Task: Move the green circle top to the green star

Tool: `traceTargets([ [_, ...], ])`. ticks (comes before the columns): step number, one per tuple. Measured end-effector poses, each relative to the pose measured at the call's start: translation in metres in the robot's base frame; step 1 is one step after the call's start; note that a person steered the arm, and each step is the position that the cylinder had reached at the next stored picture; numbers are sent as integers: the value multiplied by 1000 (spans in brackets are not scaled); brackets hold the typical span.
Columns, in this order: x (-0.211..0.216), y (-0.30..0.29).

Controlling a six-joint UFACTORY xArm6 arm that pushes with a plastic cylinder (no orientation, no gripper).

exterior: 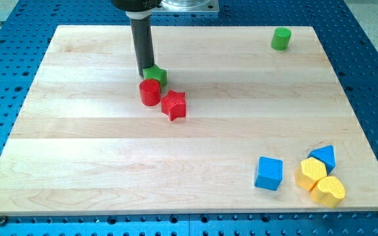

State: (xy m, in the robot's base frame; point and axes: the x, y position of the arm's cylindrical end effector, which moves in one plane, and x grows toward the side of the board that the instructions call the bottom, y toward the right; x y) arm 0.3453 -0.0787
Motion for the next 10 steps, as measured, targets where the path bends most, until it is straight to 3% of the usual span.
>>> traceTargets([
  [2,22,51],
  [4,4,281],
  [5,-93,365],
  [6,-154,377],
  [7,-141,342],
  [10,-47,209],
])
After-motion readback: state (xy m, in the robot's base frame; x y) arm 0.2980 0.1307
